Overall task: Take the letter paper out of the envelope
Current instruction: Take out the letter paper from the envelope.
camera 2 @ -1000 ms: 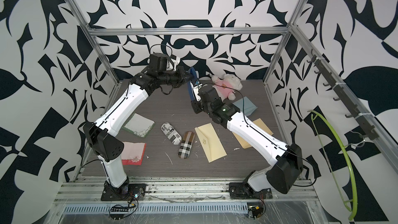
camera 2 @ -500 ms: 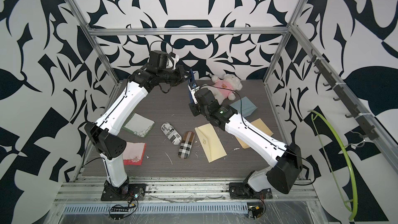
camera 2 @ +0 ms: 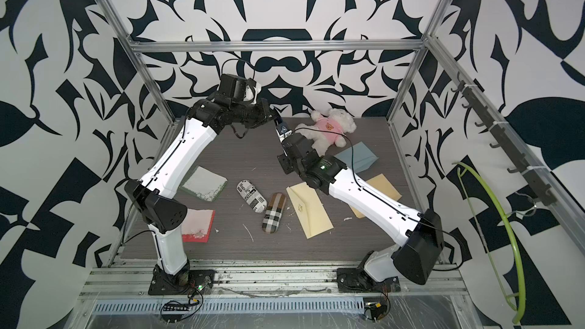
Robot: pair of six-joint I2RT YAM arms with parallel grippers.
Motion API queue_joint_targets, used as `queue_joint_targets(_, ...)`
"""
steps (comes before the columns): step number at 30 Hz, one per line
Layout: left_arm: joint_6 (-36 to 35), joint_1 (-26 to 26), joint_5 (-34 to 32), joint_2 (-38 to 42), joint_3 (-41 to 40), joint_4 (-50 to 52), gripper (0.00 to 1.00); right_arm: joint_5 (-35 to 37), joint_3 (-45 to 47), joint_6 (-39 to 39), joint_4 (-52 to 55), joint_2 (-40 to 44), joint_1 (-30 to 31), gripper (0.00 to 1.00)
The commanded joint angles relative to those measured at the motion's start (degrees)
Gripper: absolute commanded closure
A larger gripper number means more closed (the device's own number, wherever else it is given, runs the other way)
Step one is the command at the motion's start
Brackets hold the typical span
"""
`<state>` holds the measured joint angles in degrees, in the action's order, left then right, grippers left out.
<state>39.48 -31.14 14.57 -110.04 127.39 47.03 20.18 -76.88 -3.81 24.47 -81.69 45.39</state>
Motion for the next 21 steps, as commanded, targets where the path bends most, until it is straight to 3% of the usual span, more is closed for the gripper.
queue_joint_targets(1, -1.3, 0.66, -4.48, -1.87, 2.01, 5.14, 0.87, 2.66, -1.49, 0.39, -2.37, 2.88, 0.87, 1.0)
queue_joint_targets(14, 0.46, 0.6, -3.92, -2.59, 2.87, 8.42, 0.62, 5.89, -2.05, 1.18, -0.89, 2.51, 1.99, 1.0)
queue_joint_targets(21, 1.73, -0.77, -1.4, -3.34, 3.71, 10.65, 0.55, 6.45, -2.7, 3.52, -0.37, 1.5, 2.04, 1.0)
